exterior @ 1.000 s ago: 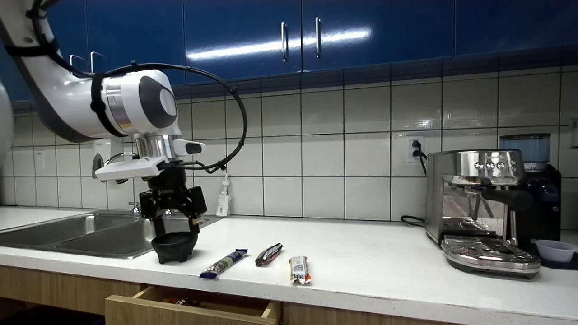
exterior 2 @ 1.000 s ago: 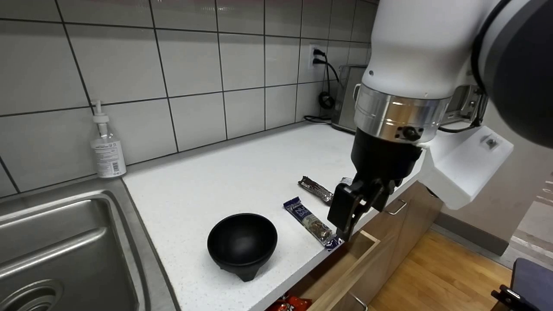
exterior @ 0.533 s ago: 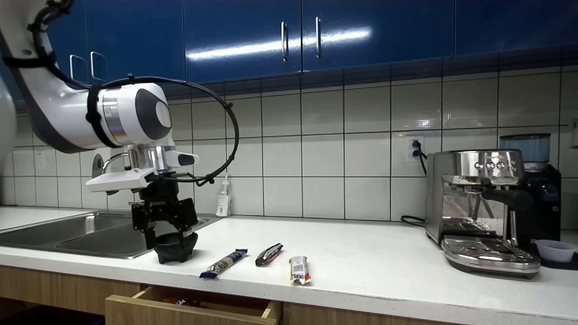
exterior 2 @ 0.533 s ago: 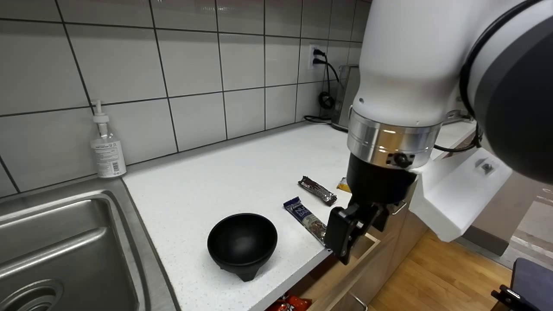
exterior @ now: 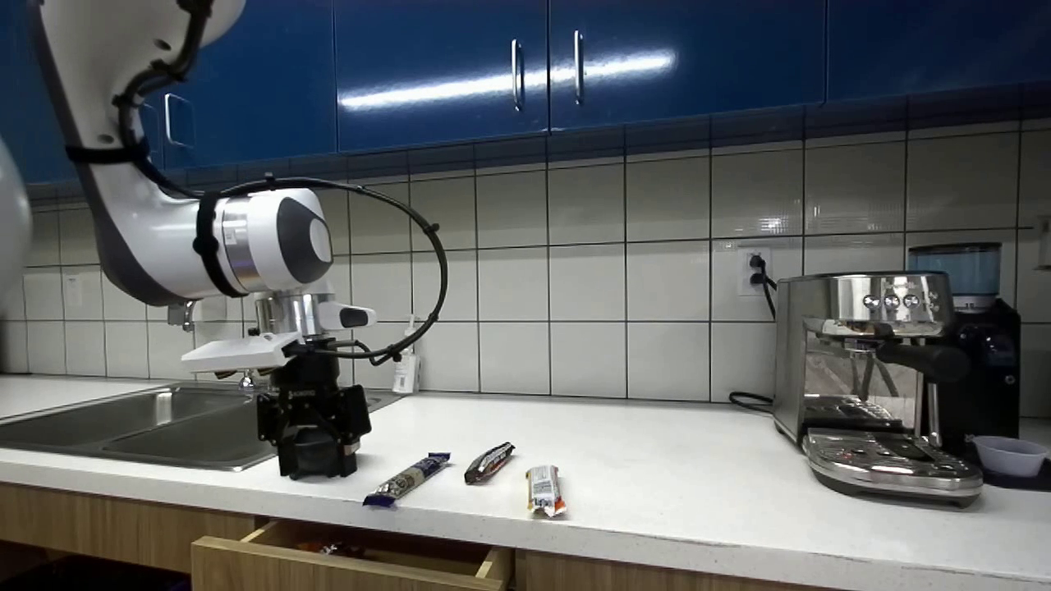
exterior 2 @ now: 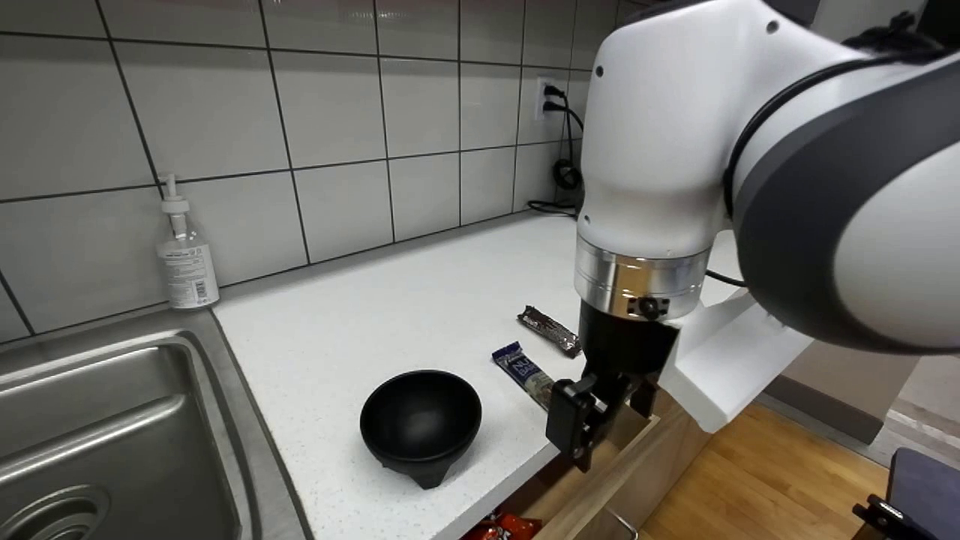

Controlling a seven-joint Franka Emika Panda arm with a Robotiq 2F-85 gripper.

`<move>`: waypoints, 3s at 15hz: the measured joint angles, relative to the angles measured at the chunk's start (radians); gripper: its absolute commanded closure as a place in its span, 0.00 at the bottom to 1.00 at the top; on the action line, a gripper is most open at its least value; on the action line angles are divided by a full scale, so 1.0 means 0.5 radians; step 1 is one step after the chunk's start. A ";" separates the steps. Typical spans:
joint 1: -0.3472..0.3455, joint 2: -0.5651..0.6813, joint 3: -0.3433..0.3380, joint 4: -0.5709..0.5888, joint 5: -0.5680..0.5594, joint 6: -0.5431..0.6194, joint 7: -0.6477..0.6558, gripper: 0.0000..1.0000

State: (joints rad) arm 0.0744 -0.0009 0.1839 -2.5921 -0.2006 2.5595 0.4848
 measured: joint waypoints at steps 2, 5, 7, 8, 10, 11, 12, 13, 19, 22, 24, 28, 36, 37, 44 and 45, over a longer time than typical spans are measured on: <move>0.001 0.081 -0.037 0.055 -0.016 0.016 -0.001 0.00; 0.012 0.206 -0.090 0.142 -0.018 0.039 -0.015 0.00; 0.025 0.285 -0.114 0.191 -0.012 0.052 -0.037 0.00; 0.032 0.320 -0.123 0.212 -0.002 0.056 -0.056 0.00; 0.049 0.388 -0.134 0.250 0.024 0.063 -0.095 0.00; 0.059 0.412 -0.135 0.266 0.034 0.065 -0.109 0.00; 0.071 0.433 -0.136 0.279 0.044 0.068 -0.122 0.00; 0.085 0.447 -0.136 0.288 0.056 0.071 -0.132 0.00; 0.173 0.494 -0.136 0.292 0.165 0.095 -0.152 0.00; 0.202 0.530 -0.136 0.296 0.206 0.101 -0.152 0.00; 0.215 0.559 -0.136 0.309 0.224 0.101 -0.153 0.00; 0.228 0.616 -0.136 0.353 0.252 0.101 -0.156 0.00; 0.238 0.686 -0.136 0.421 0.266 0.101 -0.171 0.00; 0.238 0.686 -0.136 0.422 0.267 0.101 -0.173 0.00; 0.317 0.710 -0.193 0.377 0.239 0.269 -0.173 0.00; 0.332 0.721 -0.197 0.358 0.238 0.324 -0.173 0.00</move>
State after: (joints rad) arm 0.2404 0.3595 0.0855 -2.4133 -0.0816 2.7214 0.3983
